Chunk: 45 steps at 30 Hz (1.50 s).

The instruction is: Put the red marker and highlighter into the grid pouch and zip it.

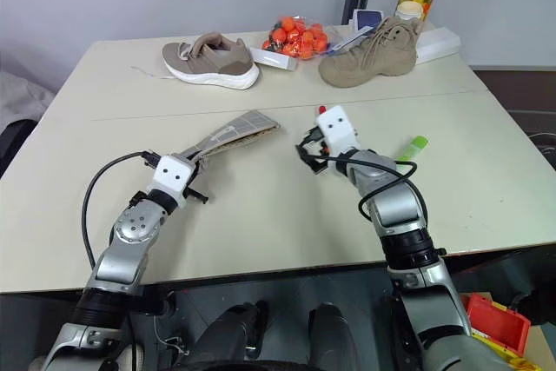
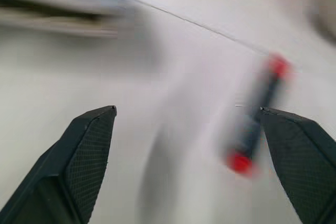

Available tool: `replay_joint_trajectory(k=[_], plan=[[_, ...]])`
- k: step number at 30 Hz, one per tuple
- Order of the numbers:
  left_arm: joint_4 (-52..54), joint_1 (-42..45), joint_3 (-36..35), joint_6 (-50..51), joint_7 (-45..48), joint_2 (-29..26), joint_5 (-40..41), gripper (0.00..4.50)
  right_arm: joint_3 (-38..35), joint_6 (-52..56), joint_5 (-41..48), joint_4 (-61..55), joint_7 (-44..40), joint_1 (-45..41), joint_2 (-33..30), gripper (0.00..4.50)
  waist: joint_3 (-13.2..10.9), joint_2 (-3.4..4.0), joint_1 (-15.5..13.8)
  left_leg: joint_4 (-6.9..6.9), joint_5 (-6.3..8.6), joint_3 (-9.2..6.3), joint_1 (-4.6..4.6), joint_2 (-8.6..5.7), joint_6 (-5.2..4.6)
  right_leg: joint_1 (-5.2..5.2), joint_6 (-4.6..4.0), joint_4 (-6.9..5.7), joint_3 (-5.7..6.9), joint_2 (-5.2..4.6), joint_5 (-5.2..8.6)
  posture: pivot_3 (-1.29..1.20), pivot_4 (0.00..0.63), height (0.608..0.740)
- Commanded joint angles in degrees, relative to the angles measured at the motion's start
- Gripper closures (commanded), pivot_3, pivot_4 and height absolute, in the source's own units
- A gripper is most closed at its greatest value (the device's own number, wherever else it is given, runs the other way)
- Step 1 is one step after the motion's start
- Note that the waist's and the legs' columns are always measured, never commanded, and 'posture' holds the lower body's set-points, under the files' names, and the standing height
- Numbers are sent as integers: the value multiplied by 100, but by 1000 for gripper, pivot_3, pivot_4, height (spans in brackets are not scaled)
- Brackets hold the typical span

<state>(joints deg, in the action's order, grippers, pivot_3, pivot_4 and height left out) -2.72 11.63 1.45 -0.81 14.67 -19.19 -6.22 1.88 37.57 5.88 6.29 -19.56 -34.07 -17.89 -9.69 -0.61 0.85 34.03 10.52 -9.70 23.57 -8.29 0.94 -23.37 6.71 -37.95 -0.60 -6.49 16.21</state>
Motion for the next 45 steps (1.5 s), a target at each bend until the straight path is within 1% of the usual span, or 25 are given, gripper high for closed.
replay_joint_trajectory(k=[1, 6, 7, 9, 11, 14, 15, 18, 20, 24, 27, 33, 45], plan=[[25, 106, 11, 15, -70, 19, -65, 4500, -320, -350, 15, 637, 398, -342, 239, 30, 0, 0, 3, 0, 0, 0, 0, 0, 0, 0, 0, 0, 0, 1, 0, 0, 150, 740], [26, 182, 19, 64, -83, 102, -100, 4500, -512, -865, 57, 1675, 656, -678, 552, 30, 0, 0, 0, 0, 0, 2, -1, 0, 0, 0, 0, -1, -2, 3, 0, 0, 150, 740], [26, 189, 13, 65, -90, 117, -102, 4500, -508, -958, 47, 1798, 659, -716, 581, 261, 0, 0, -1, 0, 0, 2, -1, 0, 0, 0, 0, -1, -2, 4, 0, 0, 150, 740], [29, 197, -4, 69, -103, 135, -103, 4500, -504, -1072, 23, 1910, 658, -757, 615, 936, 0, 0, -4, 0, 0, 2, -1, 0, 0, 0, 0, 0, -2, 5, 0, 0, 150, 740], [25, 205, -33, 74, -128, 147, -91, 4500, -493, -1168, 10, 1853, 655, -740, 613, 1882, 0, 0, -5, 1, -1, 2, -1, -1, 0, 1, 0, 0, -2, 6, 0, 0, 150, 740], [7, 218, -81, 79, -153, 177, -19, 4500, -402, -1283, -58, 1589, 572, -650, 518, 3638, 0, 1, -3, 1, -1, 2, -1, -1, 0, 1, 0, 0, -3, 6, 0, 0, 150, 740], [8, 226, -94, 81, -148, 187, 9, 4500, -347, -1322, -96, 1425, 511, -606, 454, 4108, 0, 0, -3, 1, -1, 2, -1, -1, 0, 0, 0, 0, -3, 6, 0, 0, 150, 740], [0, 256, -146, 91, -121, 225, 118, 4500, -152, -1418, -178, 857, 176, -434, 222, 4143, 0, 1, -4, 0, 0, 2, 0, -1, 0, 0, 0, 0, -3, 5, 0, 0, 150, 740], [-2, 278, -194, 97, -92, 252, 223, 4500, 30, -1566, -170, 323, -238, -234, -24, 4143, 0, 1, -12, 0, 0, 3, 0, -1, 0, 0, 1, 0, -3, 4, 0, 0, 150, 740], [-64, 373, -254, 113, -68, 252, 365, 4500, 195, -1584, 44, -665, -1009, 182, -478, 4143, 0, 0, -11, 1, 0, 3, 1, -1, 0, 2, 2, 2, -2, 1, 1, 0, 150, 740], [-114, 438, -253, 94, -45, 242, 417, 4500, 241, -1498, 180, -1147, -1342, 374, -637, 4143, -1, -1, -6, 2, 0, 3, 1, 0, 0, 2, 2, 2, -2, 0, 0, 0, 150, 740], [-206, 541, -241, 84, -21, 251, 462, 4500, 383, -1410, 215, -1428, -1632, 524, -672, 4143, -1, -2, -15, 2, 0, 3, 1, 1, 0, 2, 2, 4, -2, 0, 1, 0, 150, 740], [-183, 574, -201, 61, -16, 287, 465, 4500, 667, -1446, -36, -1360, -1737, 514, -698, 4143, -2, -3, -20, 2, 0, 3, 1, 0, 0, 3, 2, 6, -2, 0, 0, 0, 150, 740]])
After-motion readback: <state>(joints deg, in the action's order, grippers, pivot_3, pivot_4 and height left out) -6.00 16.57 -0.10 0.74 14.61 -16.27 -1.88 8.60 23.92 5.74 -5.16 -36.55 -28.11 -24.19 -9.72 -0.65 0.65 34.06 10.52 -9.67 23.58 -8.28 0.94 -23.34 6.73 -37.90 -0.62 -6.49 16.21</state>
